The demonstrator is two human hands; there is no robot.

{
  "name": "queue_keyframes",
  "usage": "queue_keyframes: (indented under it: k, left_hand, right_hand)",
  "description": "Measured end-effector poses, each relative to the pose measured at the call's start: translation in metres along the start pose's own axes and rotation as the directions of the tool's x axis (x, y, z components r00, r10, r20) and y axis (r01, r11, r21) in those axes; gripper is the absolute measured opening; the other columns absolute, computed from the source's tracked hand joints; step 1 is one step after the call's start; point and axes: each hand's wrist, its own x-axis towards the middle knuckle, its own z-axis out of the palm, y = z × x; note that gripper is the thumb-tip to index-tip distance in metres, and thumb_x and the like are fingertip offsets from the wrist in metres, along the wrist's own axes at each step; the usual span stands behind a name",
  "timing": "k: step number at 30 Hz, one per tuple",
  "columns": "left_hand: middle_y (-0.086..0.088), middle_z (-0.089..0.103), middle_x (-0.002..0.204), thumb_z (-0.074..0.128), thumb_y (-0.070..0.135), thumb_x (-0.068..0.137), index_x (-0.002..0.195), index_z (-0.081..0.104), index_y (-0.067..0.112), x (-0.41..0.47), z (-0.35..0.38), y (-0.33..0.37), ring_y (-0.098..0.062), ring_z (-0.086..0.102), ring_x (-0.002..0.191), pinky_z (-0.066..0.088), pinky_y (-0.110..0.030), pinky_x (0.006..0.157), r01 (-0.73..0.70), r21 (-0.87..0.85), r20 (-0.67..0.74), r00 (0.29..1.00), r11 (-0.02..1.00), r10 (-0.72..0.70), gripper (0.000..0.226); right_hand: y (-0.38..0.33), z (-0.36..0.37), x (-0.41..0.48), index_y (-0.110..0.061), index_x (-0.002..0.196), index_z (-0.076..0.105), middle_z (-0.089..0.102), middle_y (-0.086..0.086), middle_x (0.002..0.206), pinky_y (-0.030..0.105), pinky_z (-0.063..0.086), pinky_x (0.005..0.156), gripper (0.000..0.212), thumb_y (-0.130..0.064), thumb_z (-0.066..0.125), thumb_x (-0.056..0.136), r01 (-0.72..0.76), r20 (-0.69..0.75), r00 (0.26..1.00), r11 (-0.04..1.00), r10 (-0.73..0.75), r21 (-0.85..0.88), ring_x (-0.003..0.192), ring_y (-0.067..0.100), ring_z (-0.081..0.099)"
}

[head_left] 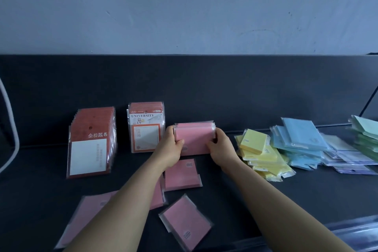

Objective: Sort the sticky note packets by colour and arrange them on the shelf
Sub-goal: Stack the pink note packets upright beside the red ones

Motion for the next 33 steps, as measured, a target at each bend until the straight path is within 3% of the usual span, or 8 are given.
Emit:
queue_keyframes:
  k: [5, 12, 19, 25, 30, 33]
  left_hand:
    - [-0.007, 0.055, 0.105, 0.045, 0.022, 0.101, 0.113, 0.046, 0.009, 0.012, 0.01, 0.007, -0.018, 0.05, 0.084, 0.036, -0.028, 0.067, 0.061, 0.062, -0.081, 0.995, 0.996, -0.056, 0.019]
    - [-0.01, 0.056, 0.118, 0.042, 0.013, 0.099, 0.122, 0.048, 0.008, 0.027, 0.021, 0.0, -0.024, 0.053, 0.096, 0.038, -0.029, 0.076, 0.108, 0.068, -0.111, 0.989, 0.992, -0.1, 0.024]
    - [-0.011, 0.059, 0.117, 0.042, 0.007, 0.097, 0.123, 0.05, 0.009, 0.034, 0.026, 0.004, -0.03, 0.057, 0.105, 0.045, -0.035, 0.086, 0.108, 0.041, -0.186, 0.978, 0.993, -0.099, 0.027]
    - [-0.009, 0.054, 0.129, 0.043, 0.004, 0.095, 0.139, 0.04, 0.013, 0.039, 0.031, 0.004, -0.029, 0.053, 0.116, 0.042, -0.034, 0.093, 0.101, 0.022, -0.207, 0.974, 0.995, -0.095, 0.045]
    - [-0.01, 0.054, 0.13, 0.046, 0.007, 0.096, 0.137, 0.039, 0.013, 0.041, 0.031, 0.003, -0.03, 0.053, 0.116, 0.042, -0.035, 0.093, 0.108, 0.005, -0.217, 0.971, 0.994, -0.105, 0.042]
    - [-0.011, 0.054, 0.131, 0.053, 0.01, 0.095, 0.135, 0.04, 0.01, 0.04, 0.031, 0.0, -0.03, 0.052, 0.119, 0.04, -0.035, 0.095, 0.123, 0.002, -0.215, 0.969, 0.992, -0.12, 0.042]
  right_hand:
    - [0.002, 0.0, 0.011, -0.016, 0.103, 0.056, 0.062, -0.002, 0.087, 0.022, 0.042, 0.061, 0.027, 0.002, 0.045, 0.086, -0.012, -0.056, 0.998, 1.0, 0.012, -0.011, 0.075, 0.014, 0.053]
    - [0.007, 0.002, 0.023, -0.021, 0.112, 0.058, 0.066, -0.004, 0.091, 0.023, 0.047, 0.068, 0.037, 0.001, 0.039, 0.089, -0.005, -0.053, 0.999, 1.0, 0.006, 0.009, 0.081, 0.014, 0.059]
    - [0.007, 0.002, 0.025, -0.024, 0.108, 0.055, 0.058, -0.01, 0.081, 0.015, 0.04, 0.06, 0.039, 0.004, 0.038, 0.087, 0.009, -0.052, 0.999, 1.0, -0.009, 0.0, 0.068, 0.004, 0.049]
    - [0.003, 0.001, 0.026, -0.028, 0.116, 0.053, 0.053, -0.014, 0.071, 0.005, 0.037, 0.05, 0.054, 0.01, 0.035, 0.083, 0.025, -0.07, 0.997, 1.0, -0.024, 0.017, 0.062, 0.002, 0.048]
    - [0.004, 0.006, 0.027, -0.037, 0.122, 0.05, 0.062, -0.01, 0.09, 0.01, 0.042, 0.063, 0.06, 0.007, 0.037, 0.084, 0.016, -0.076, 0.997, 0.999, -0.013, 0.039, 0.082, 0.01, 0.058]
    - [0.004, 0.005, 0.025, -0.027, 0.117, 0.053, 0.059, -0.009, 0.086, 0.014, 0.04, 0.059, 0.049, 0.006, 0.037, 0.085, 0.02, -0.078, 0.997, 1.0, -0.021, -0.006, 0.074, 0.007, 0.053]
